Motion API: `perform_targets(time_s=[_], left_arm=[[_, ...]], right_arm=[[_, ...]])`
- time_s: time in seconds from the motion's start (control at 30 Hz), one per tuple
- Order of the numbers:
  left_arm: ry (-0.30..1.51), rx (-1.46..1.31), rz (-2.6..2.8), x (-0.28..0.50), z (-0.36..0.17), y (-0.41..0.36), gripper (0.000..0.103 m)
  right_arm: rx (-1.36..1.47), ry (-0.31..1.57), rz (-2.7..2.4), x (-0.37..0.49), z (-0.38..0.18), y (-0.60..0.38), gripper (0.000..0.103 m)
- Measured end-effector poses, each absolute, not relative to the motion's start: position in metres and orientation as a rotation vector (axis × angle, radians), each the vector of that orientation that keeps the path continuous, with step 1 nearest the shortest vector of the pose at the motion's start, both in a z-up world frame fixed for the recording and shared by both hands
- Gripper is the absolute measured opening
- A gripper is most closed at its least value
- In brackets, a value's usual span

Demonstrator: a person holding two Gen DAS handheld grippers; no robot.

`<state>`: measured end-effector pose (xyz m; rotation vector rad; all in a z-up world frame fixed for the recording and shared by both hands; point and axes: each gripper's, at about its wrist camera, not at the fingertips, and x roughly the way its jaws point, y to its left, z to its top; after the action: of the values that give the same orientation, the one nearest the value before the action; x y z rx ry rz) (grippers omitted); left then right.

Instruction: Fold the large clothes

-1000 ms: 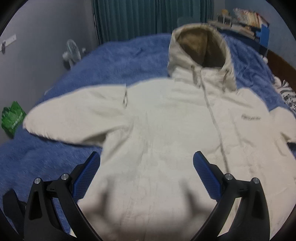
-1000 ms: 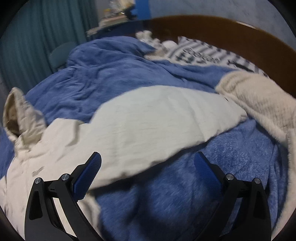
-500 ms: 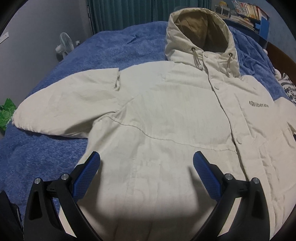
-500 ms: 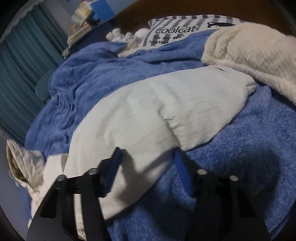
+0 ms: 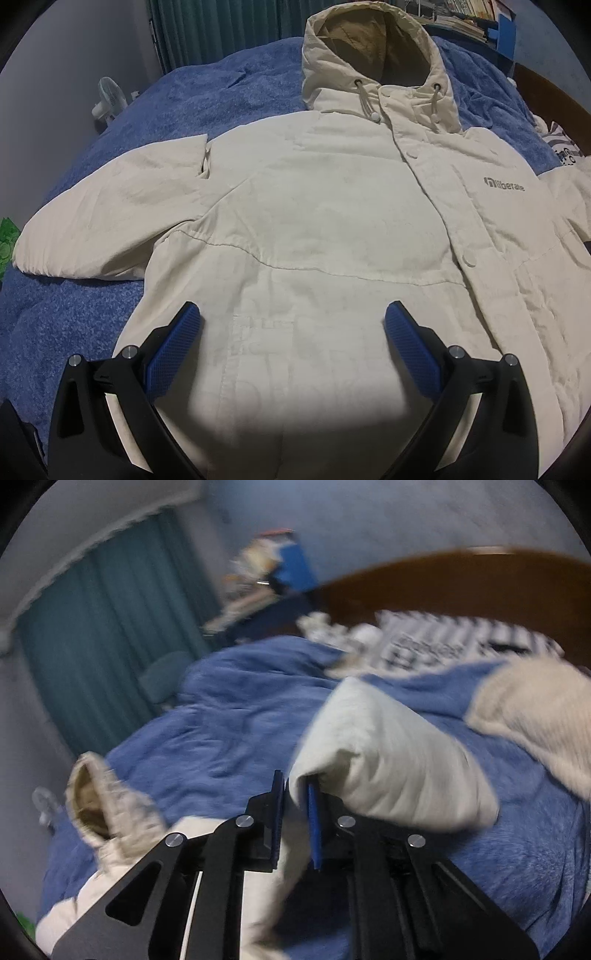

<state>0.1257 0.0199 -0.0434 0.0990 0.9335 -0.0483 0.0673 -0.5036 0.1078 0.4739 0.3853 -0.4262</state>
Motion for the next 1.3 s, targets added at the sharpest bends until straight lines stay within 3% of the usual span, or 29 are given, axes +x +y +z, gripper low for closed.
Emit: perform_targets(time_s=[0.2,0.57,0.63,0.67,0.7,0.73,0.97,1.07,1.3], left_arm=[[0.937,0.084,-0.035,0.126,-0.045,0.023,0.096],[0.943,0.062,-0.039,0.126,-0.051,0.027,0.096],[0.947,0.049,-0.061,0.126,-0.052,0.028,0.096],[0.946,0.042,-0.074,0.126,-0.051,0.028,0.096],[0.945,0.026,-0.1,0.124,-0.05,0.028,0.096],[0.942,0.022,-0.108,0.122,-0.049,0.028,0.096],[0.848,0.097,-0.229,0.098,-0.006,-0.014,0.096],[0.82,0.164,-0.308,0.099,0.012,-0.059,0.096],[0.778,0.21,-0.457,0.127,0.022,-0.173,0.096]], right_arm=[[0.345,0.404,-0.207,0.076,0.137,-0.404,0.012],[0.233,0.673,0.037,0.12,0.07,-0.274,0.011],[0.196,0.734,0.066,0.124,0.055,-0.256,0.015],[0.185,0.758,0.078,0.124,0.051,-0.253,0.028],[0.167,0.79,0.082,0.122,0.047,-0.247,0.05],[0.159,0.795,0.076,0.117,0.045,-0.244,0.055],[0.286,0.729,0.013,0.069,0.079,-0.291,0.064],[0.355,0.702,-0.073,0.068,0.086,-0.335,0.069],[0.552,0.677,-0.212,0.065,0.078,-0.421,0.069]])
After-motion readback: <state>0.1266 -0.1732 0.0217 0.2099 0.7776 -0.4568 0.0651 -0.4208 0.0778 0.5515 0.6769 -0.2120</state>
